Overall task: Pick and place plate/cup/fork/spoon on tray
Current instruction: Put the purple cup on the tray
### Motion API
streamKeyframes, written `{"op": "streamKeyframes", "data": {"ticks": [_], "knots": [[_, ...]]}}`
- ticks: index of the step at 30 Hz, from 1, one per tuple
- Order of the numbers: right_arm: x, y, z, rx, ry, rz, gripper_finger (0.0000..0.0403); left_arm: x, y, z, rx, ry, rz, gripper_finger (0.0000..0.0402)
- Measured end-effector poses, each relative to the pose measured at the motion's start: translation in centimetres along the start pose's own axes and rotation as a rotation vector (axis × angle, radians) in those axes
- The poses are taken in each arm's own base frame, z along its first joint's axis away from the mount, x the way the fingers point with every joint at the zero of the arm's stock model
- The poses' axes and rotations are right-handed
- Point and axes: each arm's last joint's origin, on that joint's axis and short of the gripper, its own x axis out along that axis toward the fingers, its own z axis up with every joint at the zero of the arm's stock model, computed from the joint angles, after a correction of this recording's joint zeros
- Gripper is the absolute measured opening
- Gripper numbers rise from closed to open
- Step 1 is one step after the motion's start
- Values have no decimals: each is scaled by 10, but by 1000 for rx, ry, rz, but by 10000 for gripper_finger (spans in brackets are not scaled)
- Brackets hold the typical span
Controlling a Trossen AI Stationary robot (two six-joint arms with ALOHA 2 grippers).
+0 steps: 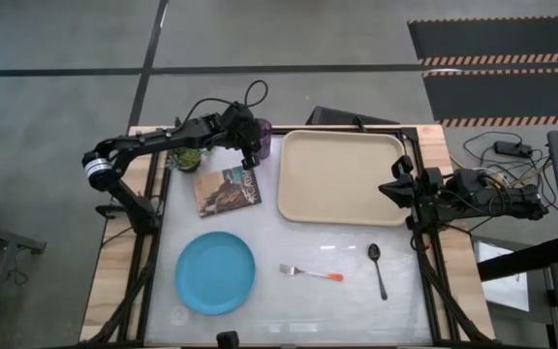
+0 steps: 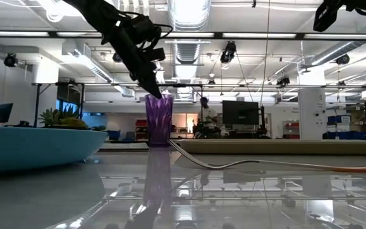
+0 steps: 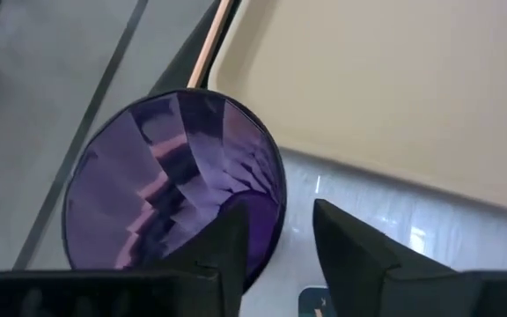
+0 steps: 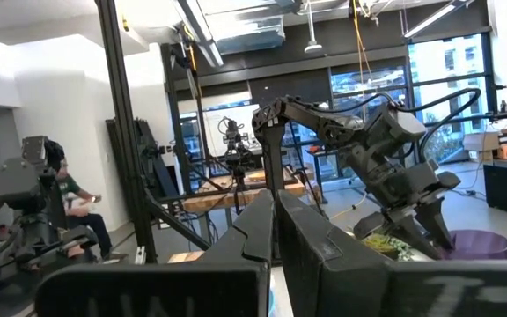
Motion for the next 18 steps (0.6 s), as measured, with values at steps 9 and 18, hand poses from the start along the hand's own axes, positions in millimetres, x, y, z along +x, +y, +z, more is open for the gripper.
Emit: {"op": "streamKeyframes", "data": {"ticks": [9,18], "knots": [[0,0,0,0,0,0,9,0,0,0,-3,-1,0,8],[0,0,0,0,0,0,9,-10,-3,19,17,-42,52,2]]}}
